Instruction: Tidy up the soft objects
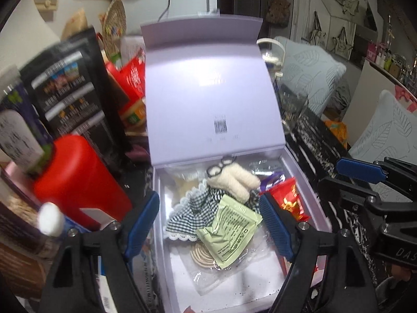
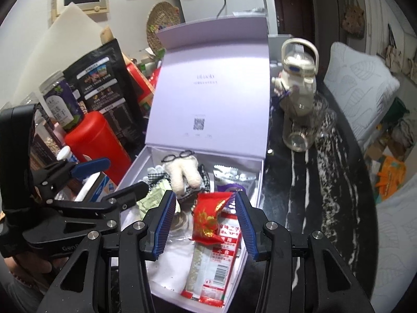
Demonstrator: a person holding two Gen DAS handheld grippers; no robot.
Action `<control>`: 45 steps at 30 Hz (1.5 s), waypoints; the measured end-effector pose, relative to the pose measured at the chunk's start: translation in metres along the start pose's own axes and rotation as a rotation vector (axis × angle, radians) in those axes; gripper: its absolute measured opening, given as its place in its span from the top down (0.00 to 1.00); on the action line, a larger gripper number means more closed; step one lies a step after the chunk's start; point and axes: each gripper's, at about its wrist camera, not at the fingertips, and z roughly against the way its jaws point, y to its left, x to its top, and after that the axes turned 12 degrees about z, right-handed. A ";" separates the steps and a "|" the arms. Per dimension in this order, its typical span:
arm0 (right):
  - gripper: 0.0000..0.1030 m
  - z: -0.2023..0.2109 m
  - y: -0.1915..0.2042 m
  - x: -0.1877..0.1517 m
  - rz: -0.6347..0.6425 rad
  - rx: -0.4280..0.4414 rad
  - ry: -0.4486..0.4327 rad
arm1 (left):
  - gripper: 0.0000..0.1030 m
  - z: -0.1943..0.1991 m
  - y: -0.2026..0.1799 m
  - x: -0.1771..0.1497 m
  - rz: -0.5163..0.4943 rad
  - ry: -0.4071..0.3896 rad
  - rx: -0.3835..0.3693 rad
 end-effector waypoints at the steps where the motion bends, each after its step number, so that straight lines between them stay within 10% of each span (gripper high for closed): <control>1: 0.55 0.004 0.001 0.001 0.005 -0.003 -0.008 | 0.23 0.005 0.000 0.002 0.000 -0.011 -0.001; 18: 0.44 0.111 0.034 0.016 0.080 -0.092 -0.234 | 0.23 0.129 0.000 0.012 0.009 -0.282 0.018; 24: 0.31 0.146 0.047 0.006 0.071 -0.120 -0.304 | 0.03 0.165 -0.004 -0.003 -0.001 -0.358 0.007; 45: 0.17 0.205 0.087 -0.078 0.020 -0.242 -0.330 | 0.03 0.215 0.001 -0.087 -0.017 -0.383 -0.069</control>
